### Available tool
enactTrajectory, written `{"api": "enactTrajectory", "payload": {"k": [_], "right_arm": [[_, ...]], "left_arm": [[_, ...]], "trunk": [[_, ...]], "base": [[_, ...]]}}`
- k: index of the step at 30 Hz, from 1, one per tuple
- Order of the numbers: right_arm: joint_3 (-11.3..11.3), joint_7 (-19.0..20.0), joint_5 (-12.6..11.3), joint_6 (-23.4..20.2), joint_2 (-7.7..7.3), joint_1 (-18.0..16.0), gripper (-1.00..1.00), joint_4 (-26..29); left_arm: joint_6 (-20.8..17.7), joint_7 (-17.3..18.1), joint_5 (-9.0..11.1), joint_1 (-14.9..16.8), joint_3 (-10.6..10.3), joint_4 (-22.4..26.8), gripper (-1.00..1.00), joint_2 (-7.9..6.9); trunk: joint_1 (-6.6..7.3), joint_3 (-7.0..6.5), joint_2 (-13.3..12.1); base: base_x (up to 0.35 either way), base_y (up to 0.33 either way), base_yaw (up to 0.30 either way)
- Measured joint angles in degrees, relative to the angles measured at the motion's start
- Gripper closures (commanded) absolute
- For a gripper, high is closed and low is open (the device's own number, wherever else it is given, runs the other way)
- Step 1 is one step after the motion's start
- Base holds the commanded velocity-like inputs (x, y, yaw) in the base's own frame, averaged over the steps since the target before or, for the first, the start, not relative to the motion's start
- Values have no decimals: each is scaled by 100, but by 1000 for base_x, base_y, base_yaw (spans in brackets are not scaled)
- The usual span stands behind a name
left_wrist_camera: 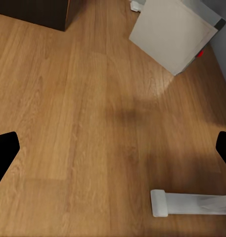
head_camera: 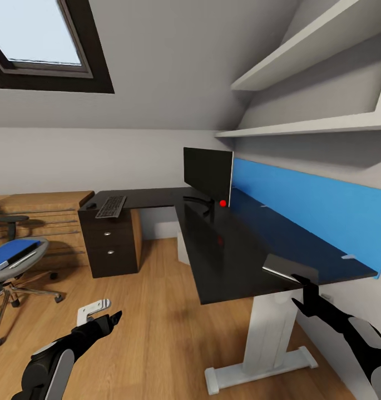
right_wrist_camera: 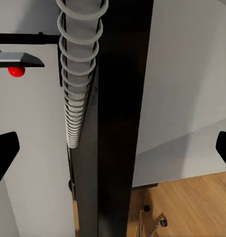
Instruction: In the bedroom, organize the workspace by keeping the computer under the desk, ensuring the monitor is on the desk, placing the keyboard on the desk next to the monitor, placing the mouse on the desk next to the keyboard, moving the folder from the swivel chair onto the desk next to the mouse, stacking the notebook on top of the folder with the pen on top of the notebook, and positioning the swivel chair next to the desk.
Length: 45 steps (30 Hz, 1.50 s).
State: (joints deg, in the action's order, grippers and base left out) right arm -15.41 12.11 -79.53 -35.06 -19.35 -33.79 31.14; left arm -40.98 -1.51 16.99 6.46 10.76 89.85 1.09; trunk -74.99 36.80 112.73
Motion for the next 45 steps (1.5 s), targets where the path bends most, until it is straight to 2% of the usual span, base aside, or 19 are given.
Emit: {"api": "enactTrajectory", "payload": {"k": [7,17,28,37,45], "right_arm": [[0,5,3,5,0,0,-100,12],[-9,27,7,355,-16,0,-100,35],[-6,29,12,387,-23,0,-100,37],[-7,29,10,385,-26,0,-100,37],[-4,29,11,388,-26,0,-100,37]], "left_arm": [[0,-3,0,0,-6,-5,-100,0],[7,-8,-1,0,-6,-9,-100,0],[8,-8,-1,0,-13,-9,-100,0],[21,-8,-1,0,-15,-9,-100,6],[18,-8,-1,0,-21,-9,-100,9]], "trunk": [[0,0,0],[0,0,0],[0,0,0],[197,-161,-360],[198,-162,-361]], "base": [[0,0,0],[0,0,0],[0,0,0],[0,0,0],[0,0,0]]}}
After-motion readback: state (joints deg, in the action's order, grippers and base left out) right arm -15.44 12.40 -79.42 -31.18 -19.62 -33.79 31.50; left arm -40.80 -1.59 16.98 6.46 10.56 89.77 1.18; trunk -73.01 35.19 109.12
